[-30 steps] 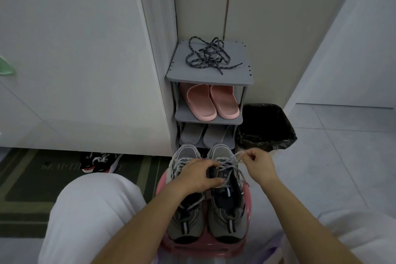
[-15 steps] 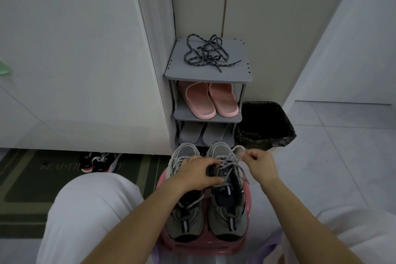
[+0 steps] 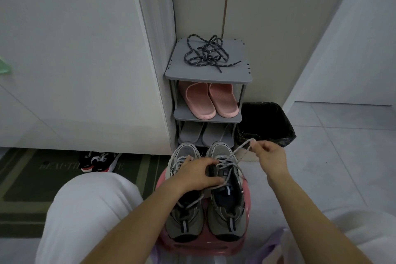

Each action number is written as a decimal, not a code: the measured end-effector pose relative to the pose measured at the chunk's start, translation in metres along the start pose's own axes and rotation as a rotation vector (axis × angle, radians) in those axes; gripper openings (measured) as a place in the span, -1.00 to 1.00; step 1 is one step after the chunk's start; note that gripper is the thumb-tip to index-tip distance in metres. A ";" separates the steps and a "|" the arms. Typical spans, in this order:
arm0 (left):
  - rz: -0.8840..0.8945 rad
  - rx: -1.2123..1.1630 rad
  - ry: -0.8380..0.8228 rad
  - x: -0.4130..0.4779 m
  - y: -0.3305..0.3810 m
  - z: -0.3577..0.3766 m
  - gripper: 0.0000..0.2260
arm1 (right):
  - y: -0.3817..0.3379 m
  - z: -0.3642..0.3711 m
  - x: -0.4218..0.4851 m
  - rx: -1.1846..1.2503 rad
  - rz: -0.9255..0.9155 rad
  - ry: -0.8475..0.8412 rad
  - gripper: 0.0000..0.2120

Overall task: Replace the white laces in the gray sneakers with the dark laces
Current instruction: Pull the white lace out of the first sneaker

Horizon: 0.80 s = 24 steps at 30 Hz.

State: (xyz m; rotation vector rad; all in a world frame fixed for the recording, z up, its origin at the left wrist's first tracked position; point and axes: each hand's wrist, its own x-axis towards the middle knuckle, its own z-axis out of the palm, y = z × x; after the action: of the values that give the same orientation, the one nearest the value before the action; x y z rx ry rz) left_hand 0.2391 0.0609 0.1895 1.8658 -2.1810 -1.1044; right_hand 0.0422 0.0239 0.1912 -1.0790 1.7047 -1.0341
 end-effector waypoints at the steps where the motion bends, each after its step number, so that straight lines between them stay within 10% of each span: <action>1: 0.007 -0.005 0.001 0.001 -0.001 0.001 -0.44 | 0.001 0.000 -0.001 -0.017 0.019 -0.053 -0.81; 5: 0.025 -0.009 0.010 0.005 -0.006 0.005 -0.44 | 0.016 0.012 -0.010 -0.266 0.041 -0.263 -0.64; 15: 0.003 0.011 0.006 -0.003 0.002 -0.001 -0.46 | 0.011 0.006 -0.003 -0.082 -0.018 -0.013 -0.76; 24: 0.021 -0.008 0.039 -0.003 -0.001 0.003 -0.47 | 0.031 0.021 -0.011 -0.335 -0.024 -0.166 -0.62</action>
State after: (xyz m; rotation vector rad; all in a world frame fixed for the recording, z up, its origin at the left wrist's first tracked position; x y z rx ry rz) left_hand 0.2393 0.0645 0.1882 1.8412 -2.1662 -1.0622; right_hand 0.0571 0.0390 0.1586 -1.3596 1.7699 -0.6645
